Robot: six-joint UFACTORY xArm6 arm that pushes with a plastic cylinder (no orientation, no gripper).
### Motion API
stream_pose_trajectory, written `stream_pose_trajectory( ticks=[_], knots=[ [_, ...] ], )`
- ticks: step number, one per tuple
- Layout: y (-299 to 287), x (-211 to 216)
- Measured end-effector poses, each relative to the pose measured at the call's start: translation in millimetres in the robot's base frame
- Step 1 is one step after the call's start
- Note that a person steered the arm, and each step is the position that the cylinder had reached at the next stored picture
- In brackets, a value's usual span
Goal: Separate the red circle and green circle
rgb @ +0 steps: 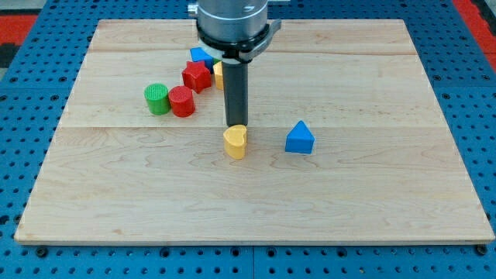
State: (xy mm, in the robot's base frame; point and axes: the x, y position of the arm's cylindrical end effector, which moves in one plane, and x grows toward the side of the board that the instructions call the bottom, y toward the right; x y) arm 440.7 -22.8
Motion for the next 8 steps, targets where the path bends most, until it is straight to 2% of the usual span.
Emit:
stream_pose_trajectory(
  ticks=[1,3,4,5,6,7,8],
  knots=[
    [14.3,-21.5],
    [-46.1,-31.0],
    [-58.1,-63.8],
    [-105.8,-58.7],
    [-125.3,-34.8],
    [-132.7,-41.4],
    [-171.9,-56.0]
  ],
)
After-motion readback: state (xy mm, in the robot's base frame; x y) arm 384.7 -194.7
